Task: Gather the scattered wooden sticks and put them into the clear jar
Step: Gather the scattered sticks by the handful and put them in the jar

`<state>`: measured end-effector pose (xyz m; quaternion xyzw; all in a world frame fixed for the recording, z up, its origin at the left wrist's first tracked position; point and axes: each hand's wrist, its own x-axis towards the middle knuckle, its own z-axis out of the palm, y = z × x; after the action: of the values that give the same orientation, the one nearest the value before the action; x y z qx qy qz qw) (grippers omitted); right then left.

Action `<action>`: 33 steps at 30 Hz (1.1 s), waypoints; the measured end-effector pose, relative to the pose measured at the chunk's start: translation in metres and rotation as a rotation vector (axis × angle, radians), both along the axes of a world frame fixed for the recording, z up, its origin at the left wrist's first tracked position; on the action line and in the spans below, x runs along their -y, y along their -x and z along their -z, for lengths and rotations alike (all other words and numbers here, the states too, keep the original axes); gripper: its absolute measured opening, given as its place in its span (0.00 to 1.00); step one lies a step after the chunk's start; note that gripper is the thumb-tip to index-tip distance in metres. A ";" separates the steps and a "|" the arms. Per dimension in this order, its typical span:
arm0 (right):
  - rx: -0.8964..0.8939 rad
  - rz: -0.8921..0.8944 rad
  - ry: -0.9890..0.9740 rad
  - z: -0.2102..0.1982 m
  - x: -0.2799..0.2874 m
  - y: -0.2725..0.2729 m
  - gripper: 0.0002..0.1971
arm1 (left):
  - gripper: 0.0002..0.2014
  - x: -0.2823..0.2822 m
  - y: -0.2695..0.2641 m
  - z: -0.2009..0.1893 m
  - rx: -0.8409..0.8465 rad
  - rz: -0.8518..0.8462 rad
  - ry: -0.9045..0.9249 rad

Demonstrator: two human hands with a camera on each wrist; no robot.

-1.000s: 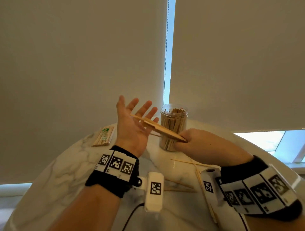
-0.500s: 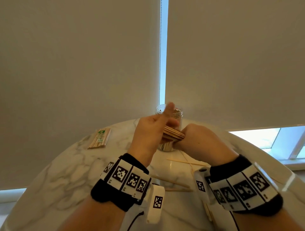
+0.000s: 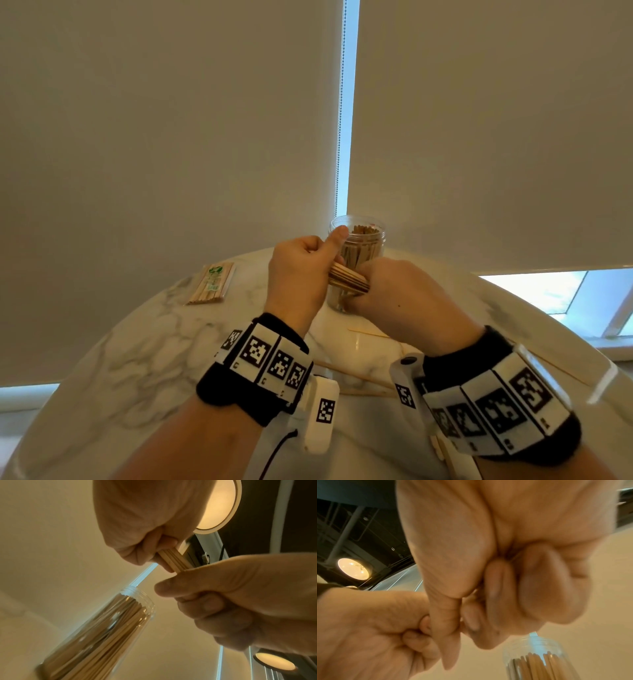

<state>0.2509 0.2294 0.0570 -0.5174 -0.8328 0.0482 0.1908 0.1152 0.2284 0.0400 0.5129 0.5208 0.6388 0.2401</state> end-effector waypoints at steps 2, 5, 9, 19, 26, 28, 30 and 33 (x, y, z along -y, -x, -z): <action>-0.099 -0.034 -0.060 -0.005 0.000 -0.004 0.16 | 0.23 -0.005 0.009 0.000 0.116 -0.050 -0.004; -0.203 -0.034 -0.149 -0.008 0.001 -0.007 0.29 | 0.22 -0.009 0.011 0.005 0.315 -0.052 0.009; -0.190 0.138 -0.287 -0.009 0.001 -0.006 0.34 | 0.21 -0.005 -0.003 0.010 0.417 0.154 0.097; -0.452 0.270 -0.181 -0.024 -0.015 -0.061 0.30 | 0.17 -0.004 -0.017 0.004 0.323 0.161 0.215; -0.266 0.373 -0.273 -0.055 -0.073 -0.044 0.25 | 0.67 -0.061 -0.012 0.017 -0.016 0.046 0.282; -0.110 0.382 -0.318 -0.066 -0.096 -0.026 0.21 | 0.74 -0.077 -0.015 0.014 -0.079 0.062 0.293; 0.081 0.347 -0.355 -0.071 -0.113 -0.006 0.16 | 0.78 -0.092 -0.020 0.012 -0.097 0.107 0.309; 0.408 0.256 -0.358 -0.075 -0.124 0.018 0.12 | 0.73 -0.108 -0.021 0.025 -0.075 0.121 0.303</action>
<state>0.2326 0.3537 0.1316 -0.5752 -0.7772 -0.2291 0.1121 0.1357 0.3360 0.0149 0.5246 0.5879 0.5179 0.3330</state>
